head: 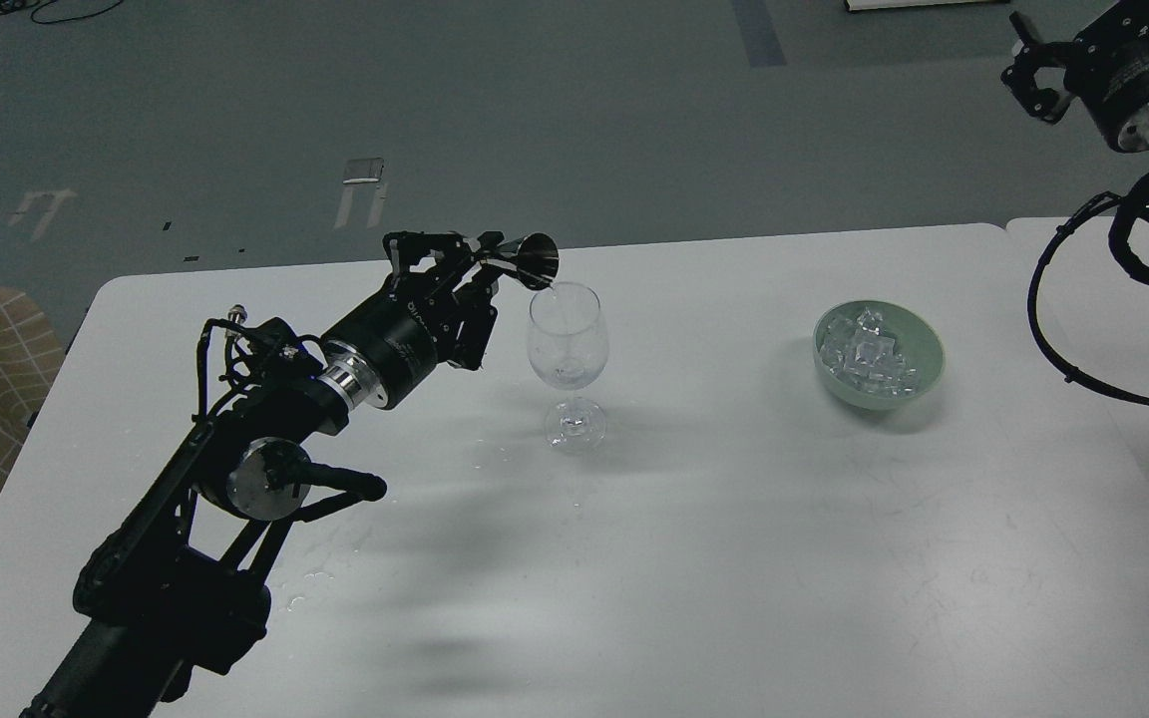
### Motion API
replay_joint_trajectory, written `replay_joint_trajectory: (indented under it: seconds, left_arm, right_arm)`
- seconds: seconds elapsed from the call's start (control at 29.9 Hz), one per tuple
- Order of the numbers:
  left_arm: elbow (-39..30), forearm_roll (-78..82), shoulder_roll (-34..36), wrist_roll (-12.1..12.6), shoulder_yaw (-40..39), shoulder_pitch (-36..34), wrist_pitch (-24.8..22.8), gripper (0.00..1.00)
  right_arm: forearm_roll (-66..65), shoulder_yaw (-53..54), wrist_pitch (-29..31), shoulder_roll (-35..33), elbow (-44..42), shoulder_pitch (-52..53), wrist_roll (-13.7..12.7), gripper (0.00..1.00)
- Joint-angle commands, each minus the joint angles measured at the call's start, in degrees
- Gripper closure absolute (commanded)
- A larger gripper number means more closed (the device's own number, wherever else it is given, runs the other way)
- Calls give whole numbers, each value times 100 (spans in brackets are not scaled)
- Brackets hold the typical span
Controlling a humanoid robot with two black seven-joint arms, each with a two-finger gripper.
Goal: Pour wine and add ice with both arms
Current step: 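Tilt the jigger over the wine glass mouth with the left gripper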
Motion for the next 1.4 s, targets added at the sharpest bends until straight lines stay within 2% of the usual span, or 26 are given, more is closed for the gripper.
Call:
replay_joint_trajectory:
  seconds: [0.0,1.14,1.24,1.37]
  left_arm:
    - [-1,146,12,-1,1,0,-33,100]
    - [-194,1807,73,-1,247,-343,-138,100]
    - [-194,2228,204,-141,256,-325,-147,100]
    - [-194,2282,231,-142,256,-334,-147,100]
  right_arm:
    - [0,0,4,-1,11,-8,0,0]
    - [-9,35,-13,-97,354,19,-9,0]
    - [-9,35,-48,-106,433,10,-9,0]
    - [0,44,-48,-89,451,19,-9,0]
